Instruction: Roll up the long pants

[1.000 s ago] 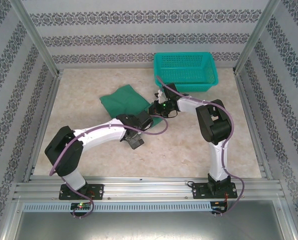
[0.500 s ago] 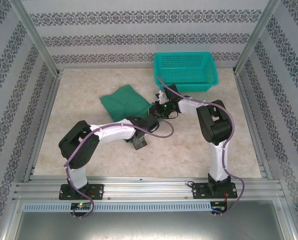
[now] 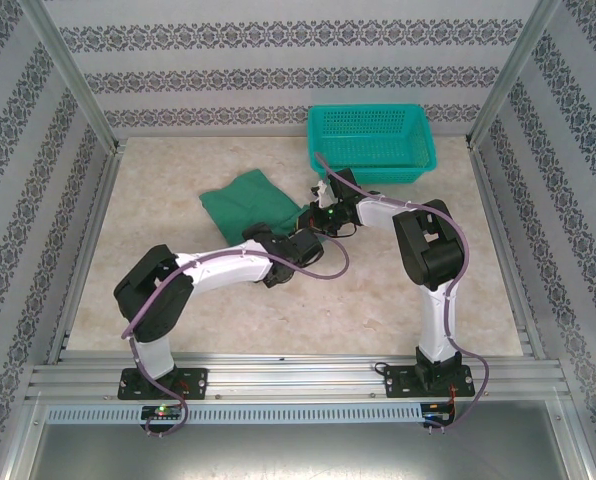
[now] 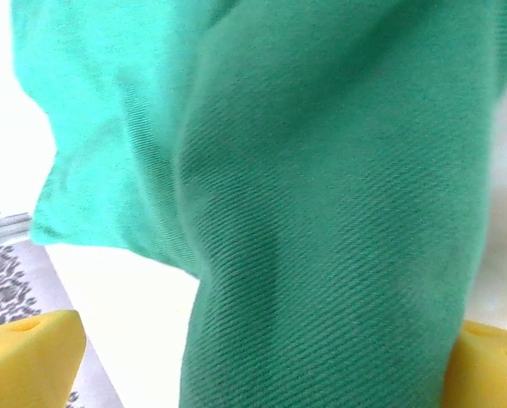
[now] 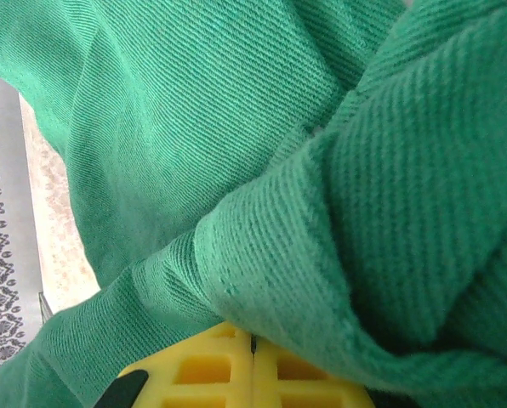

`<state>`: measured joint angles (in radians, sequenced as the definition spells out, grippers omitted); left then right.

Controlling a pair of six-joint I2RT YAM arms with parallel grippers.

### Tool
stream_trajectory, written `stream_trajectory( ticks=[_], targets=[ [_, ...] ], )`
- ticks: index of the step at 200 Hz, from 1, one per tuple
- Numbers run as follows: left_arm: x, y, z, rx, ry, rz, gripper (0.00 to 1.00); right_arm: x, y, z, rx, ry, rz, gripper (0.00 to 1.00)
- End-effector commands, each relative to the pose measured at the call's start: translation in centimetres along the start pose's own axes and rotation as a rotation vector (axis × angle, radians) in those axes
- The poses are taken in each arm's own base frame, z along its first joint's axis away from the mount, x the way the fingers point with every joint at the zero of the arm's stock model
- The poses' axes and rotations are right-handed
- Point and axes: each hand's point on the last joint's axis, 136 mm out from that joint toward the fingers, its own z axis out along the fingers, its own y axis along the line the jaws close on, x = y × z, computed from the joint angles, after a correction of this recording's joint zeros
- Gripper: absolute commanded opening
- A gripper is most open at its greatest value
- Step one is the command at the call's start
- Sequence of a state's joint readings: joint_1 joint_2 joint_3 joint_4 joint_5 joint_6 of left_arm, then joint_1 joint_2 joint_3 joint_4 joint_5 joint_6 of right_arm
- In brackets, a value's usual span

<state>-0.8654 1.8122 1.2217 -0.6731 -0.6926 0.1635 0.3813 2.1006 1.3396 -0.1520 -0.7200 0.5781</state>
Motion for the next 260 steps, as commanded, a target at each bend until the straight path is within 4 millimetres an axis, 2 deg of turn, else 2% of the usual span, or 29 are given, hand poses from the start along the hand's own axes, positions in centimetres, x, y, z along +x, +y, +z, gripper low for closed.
stream_trajectory(
  ticks=[1, 22, 45, 60, 69, 85, 101, 130, 147, 171, 217, 236, 260],
  targets=[
    [2.0, 3.4, 1.0, -0.170, 0.114, -0.025, 1.00, 0.6, -2.2, -0.3, 0.077, 0.012, 0.056, 0.06],
    [3.9, 4.9, 2.6, -0.144, 0.206, -0.114, 1.00, 0.7, -2.4, -0.3, 0.080, 0.010, 0.056, 0.06],
    [7.4, 6.9, 4.5, -0.100, 0.341, -0.279, 1.00, 0.8, -2.5, -0.3, 0.083, 0.009, 0.057, 0.06],
    [10.1, 7.4, 5.6, -0.033, 0.451, -0.380, 1.00, 0.7, -2.6, -0.4, 0.084, 0.008, 0.059, 0.06],
    [10.5, 7.4, 5.5, 0.003, 0.470, -0.399, 1.00, 0.6, -2.6, -0.4, 0.086, 0.007, 0.059, 0.06],
    [8.8, 7.7, 3.8, -0.014, 0.369, -0.364, 1.00, 0.6, -2.7, -0.4, 0.087, 0.007, 0.060, 0.07],
    [6.3, 6.4, 1.9, 0.017, 0.225, -0.289, 1.00, 0.5, -2.7, -0.4, 0.088, 0.008, 0.056, 0.06],
    [1.8, 0.4, -3.4, 0.111, -0.080, -0.016, 1.00, 0.5, -3.0, -0.5, 0.091, 0.007, 0.063, 0.06],
    [0.8, -1.4, -4.9, 0.206, -0.128, -0.026, 1.00, 0.5, -3.1, -0.8, 0.091, 0.005, 0.068, 0.06],
    [0.5, -2.7, -4.3, 0.218, -0.130, 0.002, 1.00, 0.7, -3.6, -1.3, 0.099, 0.009, 0.075, 0.06],
    [-1.5, -5.0, -2.0, 0.228, -0.112, 0.070, 1.00, 1.4, -8.0, -3.5, 0.185, 0.007, 0.173, 0.06],
    [-2.6, -5.7, -1.3, 0.235, -0.133, 0.094, 1.00, 1.3, -8.0, -3.9, 0.177, 0.000, 0.179, 0.06],
    [-3.4, -6.0, 0.5, 0.194, -0.116, 0.141, 1.00, 0.9, -7.9, -4.1, 0.177, -0.007, 0.181, 0.06]
  ],
)
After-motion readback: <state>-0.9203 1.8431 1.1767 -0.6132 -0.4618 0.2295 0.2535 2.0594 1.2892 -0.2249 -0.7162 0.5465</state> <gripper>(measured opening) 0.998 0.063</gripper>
